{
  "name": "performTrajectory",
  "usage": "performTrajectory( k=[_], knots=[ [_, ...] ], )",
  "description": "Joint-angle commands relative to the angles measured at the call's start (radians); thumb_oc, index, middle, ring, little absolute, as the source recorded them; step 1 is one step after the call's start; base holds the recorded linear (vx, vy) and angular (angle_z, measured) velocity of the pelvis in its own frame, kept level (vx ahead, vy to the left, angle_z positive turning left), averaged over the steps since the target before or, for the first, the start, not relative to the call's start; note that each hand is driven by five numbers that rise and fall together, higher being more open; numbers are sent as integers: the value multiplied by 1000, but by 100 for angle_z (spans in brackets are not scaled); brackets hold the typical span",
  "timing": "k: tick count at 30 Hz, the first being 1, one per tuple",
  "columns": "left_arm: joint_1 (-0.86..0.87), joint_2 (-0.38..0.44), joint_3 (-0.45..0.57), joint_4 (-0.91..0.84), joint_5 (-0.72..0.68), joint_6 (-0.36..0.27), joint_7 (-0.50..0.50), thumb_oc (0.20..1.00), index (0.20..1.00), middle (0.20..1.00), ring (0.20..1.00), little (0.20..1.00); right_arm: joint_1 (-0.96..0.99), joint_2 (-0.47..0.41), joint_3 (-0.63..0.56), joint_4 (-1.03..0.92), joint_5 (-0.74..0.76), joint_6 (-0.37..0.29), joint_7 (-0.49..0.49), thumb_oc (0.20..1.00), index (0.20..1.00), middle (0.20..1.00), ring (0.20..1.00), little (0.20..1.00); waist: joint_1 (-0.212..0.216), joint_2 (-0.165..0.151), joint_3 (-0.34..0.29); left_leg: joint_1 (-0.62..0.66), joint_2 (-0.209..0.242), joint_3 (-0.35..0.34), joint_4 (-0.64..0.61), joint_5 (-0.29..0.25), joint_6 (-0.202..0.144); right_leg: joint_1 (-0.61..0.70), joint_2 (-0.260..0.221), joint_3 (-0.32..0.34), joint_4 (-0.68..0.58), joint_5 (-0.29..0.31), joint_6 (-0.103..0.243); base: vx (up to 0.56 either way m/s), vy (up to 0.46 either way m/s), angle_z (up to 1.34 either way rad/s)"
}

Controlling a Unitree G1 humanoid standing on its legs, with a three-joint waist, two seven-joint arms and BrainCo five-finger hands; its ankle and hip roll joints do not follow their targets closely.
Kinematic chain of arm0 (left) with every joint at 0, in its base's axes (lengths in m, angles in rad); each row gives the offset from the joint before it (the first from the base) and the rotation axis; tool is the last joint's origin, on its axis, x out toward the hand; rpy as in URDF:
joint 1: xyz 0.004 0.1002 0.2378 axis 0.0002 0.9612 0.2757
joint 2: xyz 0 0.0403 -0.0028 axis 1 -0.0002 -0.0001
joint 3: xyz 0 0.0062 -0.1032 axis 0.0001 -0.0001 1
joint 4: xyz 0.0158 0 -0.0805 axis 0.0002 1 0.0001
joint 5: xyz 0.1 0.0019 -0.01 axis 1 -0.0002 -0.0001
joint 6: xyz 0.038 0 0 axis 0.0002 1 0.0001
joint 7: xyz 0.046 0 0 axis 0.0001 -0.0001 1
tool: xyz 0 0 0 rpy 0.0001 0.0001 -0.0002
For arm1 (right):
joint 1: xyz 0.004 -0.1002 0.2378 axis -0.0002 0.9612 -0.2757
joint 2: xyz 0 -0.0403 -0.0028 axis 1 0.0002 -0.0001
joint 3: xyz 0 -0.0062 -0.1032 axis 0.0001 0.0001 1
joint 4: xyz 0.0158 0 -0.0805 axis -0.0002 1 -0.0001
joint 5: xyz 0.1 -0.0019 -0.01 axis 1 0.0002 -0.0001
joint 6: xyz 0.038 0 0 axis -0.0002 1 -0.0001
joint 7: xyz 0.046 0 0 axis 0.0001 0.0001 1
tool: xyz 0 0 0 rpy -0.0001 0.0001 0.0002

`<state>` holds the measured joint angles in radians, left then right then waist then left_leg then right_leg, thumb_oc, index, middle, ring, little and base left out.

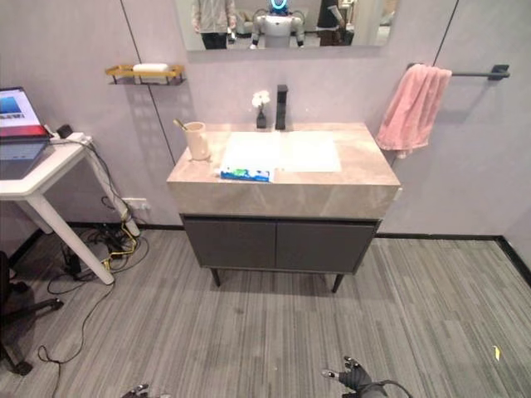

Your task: Put brush and paste in cup on sink, flatten towel.

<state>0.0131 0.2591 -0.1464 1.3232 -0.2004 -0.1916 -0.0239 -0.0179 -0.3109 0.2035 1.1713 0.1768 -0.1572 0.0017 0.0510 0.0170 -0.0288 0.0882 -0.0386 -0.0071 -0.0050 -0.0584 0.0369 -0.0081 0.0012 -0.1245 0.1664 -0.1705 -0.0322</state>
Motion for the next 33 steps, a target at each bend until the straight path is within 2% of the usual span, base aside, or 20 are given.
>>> performTrajectory(
  k=[1,16,30,32,33],
  knots=[
    [-25,24,20,5,-30,-44,16,1000,1000,1000,1000,1000,-28,11,35,-13,24,-41,-6,1000,1000,1000,1000,1000,-16,-59,-24,-15,-24,-51,5,-75,17,98,-48,-24,-205,66,80,8,-17,7],
    [-36,31,-8,-92,-35,-43,26,1000,1000,1000,1000,1000,-37,6,55,-63,2,-37,-18,1000,1000,1000,1000,1000,-9,-65,9,-30,-16,-61,22,-72,5,96,-40,-41,-199,57,72,6,-11,4],
    [-104,36,-26,-74,-39,-41,53,1000,1000,1000,1000,1000,-59,6,113,-138,-64,-37,-38,1000,1000,1000,1000,1000,-16,-77,58,-55,1,-69,51,-71,-10,74,-25,-50,-166,37,59,12,-29,1],
    [-109,37,-30,-84,-45,-41,58,1000,1000,1000,1000,1000,-65,7,117,-154,-54,-38,-41,1000,1000,1000,1000,1000,-18,-82,68,-73,3,-69,85,-80,-14,67,-22,-47,-157,32,55,27,-72,0],
    [-111,39,-28,-102,-53,-41,65,1000,1000,1000,1000,1000,-65,8,122,-181,-45,-41,-45,1000,1000,1000,1000,1000,-15,-88,84,-107,6,-62,158,-99,-19,60,-15,-38,-148,27,46,7,-56,1]
  ],
)
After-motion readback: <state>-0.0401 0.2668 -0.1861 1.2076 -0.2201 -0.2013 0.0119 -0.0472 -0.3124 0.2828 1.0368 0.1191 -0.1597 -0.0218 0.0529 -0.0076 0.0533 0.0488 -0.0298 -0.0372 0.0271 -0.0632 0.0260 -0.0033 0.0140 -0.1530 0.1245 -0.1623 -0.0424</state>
